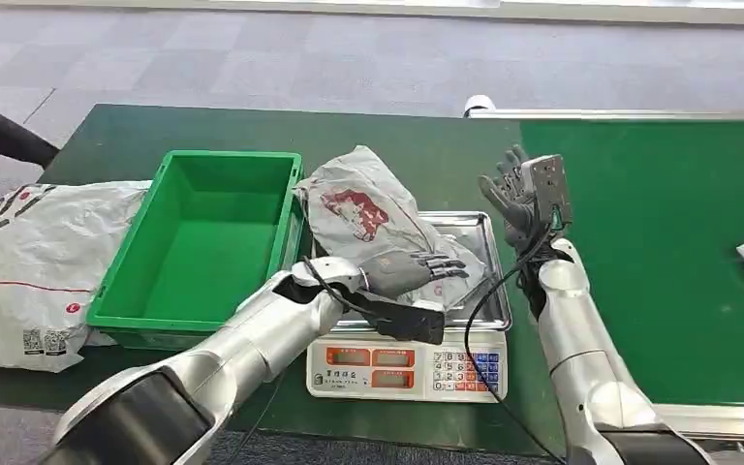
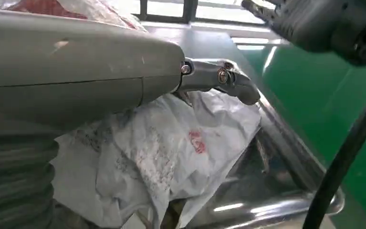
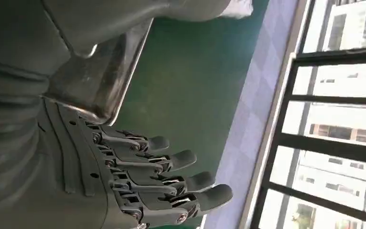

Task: Moved the parcel from conveyor to table for the left to box.

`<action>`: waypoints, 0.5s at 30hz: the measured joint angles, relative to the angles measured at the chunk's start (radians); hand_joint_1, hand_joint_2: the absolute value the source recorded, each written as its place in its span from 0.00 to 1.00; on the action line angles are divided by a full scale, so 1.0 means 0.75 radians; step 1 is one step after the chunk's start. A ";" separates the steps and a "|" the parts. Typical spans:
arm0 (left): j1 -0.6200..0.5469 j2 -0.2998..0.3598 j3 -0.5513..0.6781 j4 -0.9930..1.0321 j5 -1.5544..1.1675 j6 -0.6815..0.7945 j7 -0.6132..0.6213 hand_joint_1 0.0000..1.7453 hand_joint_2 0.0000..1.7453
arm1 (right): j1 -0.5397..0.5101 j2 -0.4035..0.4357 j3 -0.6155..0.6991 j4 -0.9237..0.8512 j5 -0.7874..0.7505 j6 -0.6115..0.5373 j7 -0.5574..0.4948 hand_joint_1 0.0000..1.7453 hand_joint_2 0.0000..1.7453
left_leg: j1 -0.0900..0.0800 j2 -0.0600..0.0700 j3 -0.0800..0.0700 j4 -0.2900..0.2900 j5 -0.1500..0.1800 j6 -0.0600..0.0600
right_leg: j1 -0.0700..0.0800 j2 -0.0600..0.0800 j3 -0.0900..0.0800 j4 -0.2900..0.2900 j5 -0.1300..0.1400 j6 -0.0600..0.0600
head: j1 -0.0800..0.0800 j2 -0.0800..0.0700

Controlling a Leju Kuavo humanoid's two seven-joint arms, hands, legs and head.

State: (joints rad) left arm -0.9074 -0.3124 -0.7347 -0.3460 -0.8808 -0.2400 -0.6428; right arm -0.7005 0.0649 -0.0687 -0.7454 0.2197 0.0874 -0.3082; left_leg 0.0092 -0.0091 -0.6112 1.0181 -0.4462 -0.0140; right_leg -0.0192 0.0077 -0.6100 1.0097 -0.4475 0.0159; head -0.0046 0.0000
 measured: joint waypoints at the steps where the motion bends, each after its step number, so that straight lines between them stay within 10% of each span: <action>1: -0.006 0.002 -0.010 0.004 0.000 -0.013 0.009 1.00 1.00 | -0.004 0.004 0.001 0.000 -0.001 0.006 0.000 0.00 1.00 | 0.000 0.000 0.000 0.000 0.000 0.000 | 0.000 0.000 0.000 0.000 0.000 0.000 | 0.000 0.000; 15: -0.049 0.019 -0.041 0.033 0.015 -0.061 0.061 1.00 1.00 | -0.092 0.011 0.039 0.071 -0.055 0.051 -0.023 0.00 1.00 | 0.000 -0.001 0.000 0.000 0.001 0.000 | 0.000 0.000 0.001 0.000 0.000 0.000 | 0.000 0.000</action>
State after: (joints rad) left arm -0.9441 -0.2983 -0.7653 -0.3212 -0.8694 -0.2861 -0.5970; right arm -0.7694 0.0729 -0.0393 -0.6920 0.1785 0.1255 -0.3258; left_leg 0.0091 -0.0096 -0.6112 1.0181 -0.4458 -0.0140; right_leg -0.0194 0.0074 -0.6096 1.0098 -0.4474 0.0159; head -0.0046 0.0000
